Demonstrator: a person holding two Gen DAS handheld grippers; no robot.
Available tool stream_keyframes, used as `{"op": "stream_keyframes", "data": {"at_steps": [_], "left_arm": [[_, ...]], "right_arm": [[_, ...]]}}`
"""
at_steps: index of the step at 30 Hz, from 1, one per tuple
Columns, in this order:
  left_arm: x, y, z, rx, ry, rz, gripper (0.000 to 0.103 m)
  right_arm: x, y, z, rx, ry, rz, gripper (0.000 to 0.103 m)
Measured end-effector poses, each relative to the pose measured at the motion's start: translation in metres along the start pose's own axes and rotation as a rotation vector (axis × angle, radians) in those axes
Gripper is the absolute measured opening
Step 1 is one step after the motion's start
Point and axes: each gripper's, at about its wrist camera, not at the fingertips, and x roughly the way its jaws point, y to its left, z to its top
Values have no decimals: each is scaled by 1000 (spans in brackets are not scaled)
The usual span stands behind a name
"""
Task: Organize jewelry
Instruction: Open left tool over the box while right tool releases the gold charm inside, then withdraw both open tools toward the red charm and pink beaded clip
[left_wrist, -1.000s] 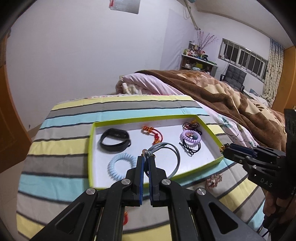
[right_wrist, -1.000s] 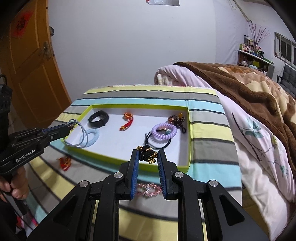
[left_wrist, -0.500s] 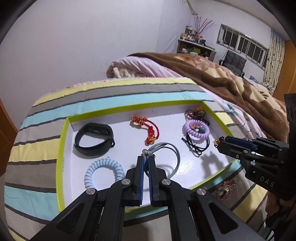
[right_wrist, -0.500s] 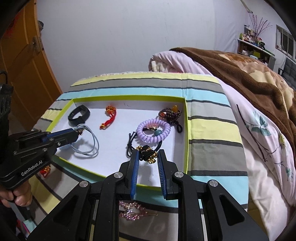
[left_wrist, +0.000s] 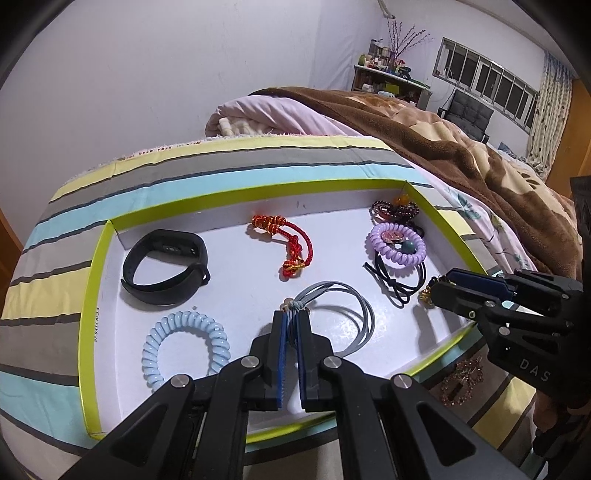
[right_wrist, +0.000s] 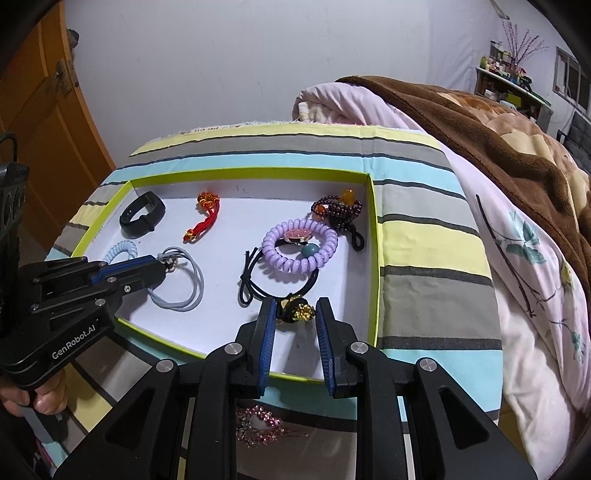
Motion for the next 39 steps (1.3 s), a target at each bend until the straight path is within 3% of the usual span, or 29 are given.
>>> {"op": "stream_keyframes", "data": {"at_steps": [8, 17, 26, 39], "left_arm": [[-10, 2, -1, -22, -13, -39, 5], [-55, -2, -17, -17, -88, -36, 5], [-108, -9, -52, 12, -178, 10, 5], [-156, -3, -113, -36, -211, 46, 5]], "right_arm": [[-13, 3, -2, -1, -34, 12, 29], [-56, 10, -19, 15, -114, 43, 29], [-94, 26, -51, -8, -154, 62, 29], [-126, 46, -93, -22, -165, 91, 29]]}}
